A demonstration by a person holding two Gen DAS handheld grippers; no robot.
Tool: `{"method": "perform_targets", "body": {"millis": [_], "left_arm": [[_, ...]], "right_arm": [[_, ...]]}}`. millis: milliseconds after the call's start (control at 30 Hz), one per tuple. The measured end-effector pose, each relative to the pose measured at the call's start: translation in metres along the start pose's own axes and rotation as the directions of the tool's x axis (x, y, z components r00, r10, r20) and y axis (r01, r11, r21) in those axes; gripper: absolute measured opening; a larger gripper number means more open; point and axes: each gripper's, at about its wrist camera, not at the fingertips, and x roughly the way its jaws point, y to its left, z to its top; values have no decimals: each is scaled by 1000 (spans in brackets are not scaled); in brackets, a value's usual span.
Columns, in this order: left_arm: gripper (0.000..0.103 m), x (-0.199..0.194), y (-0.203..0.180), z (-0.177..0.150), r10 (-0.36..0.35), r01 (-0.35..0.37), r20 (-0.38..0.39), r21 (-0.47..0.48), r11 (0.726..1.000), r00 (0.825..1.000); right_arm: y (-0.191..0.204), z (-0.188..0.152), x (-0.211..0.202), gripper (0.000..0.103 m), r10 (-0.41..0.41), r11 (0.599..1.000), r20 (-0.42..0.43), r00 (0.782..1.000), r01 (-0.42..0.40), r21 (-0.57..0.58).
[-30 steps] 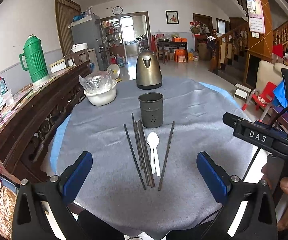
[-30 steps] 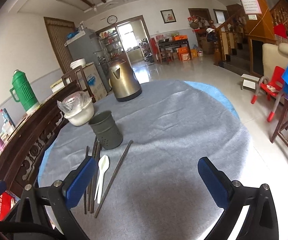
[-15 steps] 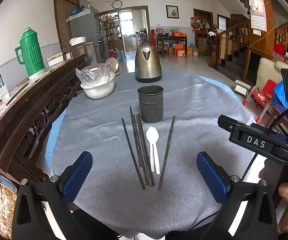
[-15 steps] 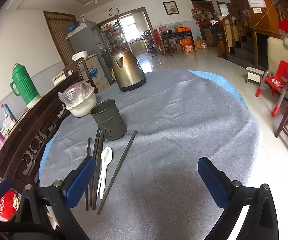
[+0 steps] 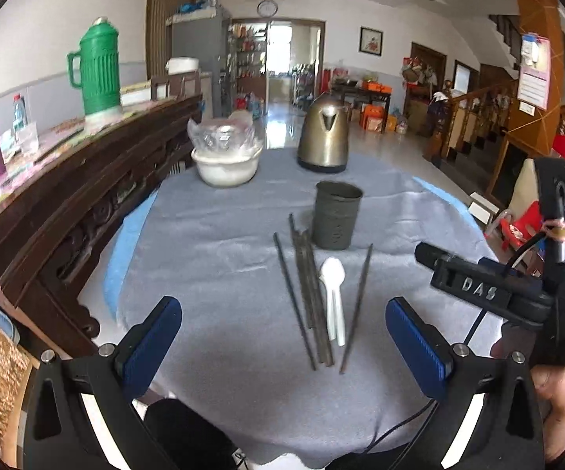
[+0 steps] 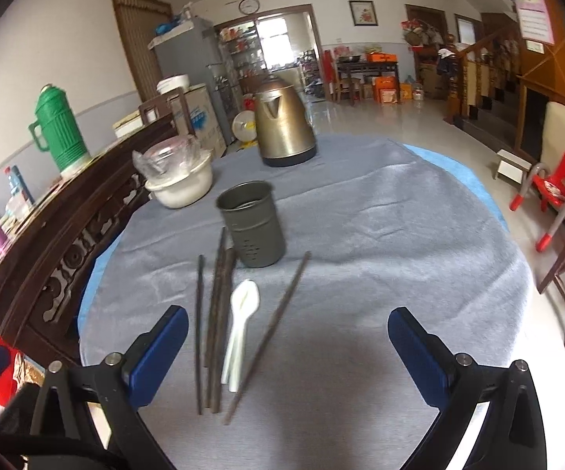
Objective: Organize utensils
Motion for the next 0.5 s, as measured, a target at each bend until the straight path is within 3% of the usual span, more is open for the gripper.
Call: {"method": "perform_targets", "body": {"millis": [300, 500], "left_arm": [[103, 36, 19, 8, 43, -42, -78, 13, 999, 996], [103, 79, 6, 18, 57, -42, -135, 112, 993, 989]], "right_arm": [[11, 7, 27, 103, 13, 1000, -46, 999, -12, 8], [-6, 26, 53, 103, 29, 1000, -77, 997, -28, 15]]}}
